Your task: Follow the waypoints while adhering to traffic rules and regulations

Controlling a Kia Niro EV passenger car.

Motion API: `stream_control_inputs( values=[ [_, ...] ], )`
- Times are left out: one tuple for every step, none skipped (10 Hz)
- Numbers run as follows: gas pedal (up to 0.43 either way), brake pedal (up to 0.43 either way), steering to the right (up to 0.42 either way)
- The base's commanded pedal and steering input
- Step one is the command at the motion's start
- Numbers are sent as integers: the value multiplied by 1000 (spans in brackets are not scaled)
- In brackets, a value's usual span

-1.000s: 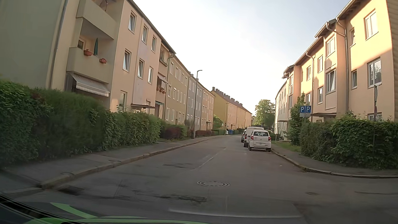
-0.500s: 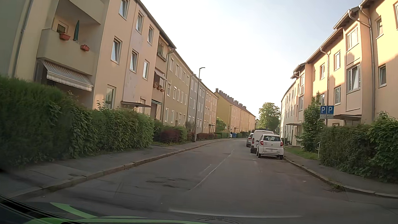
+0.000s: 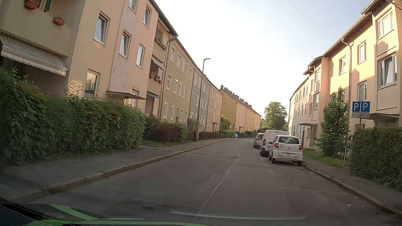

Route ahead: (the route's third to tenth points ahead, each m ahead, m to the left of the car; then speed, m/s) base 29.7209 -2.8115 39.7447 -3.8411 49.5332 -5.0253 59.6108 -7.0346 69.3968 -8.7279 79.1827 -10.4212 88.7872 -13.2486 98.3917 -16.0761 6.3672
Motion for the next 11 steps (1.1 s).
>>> stream_control_inputs(
  values=[
    [110, 0, 2],
    [110, 0, 9],
    [110, 0, 16],
    [110, 0, 24],
    [110, 0, 23],
    [110, 0, 18],
    [110, 0, 12],
    [110, 0, 11],
    [110, 0, 12],
    [110, 0, 13],
    [110, 0, 12]
  ],
)
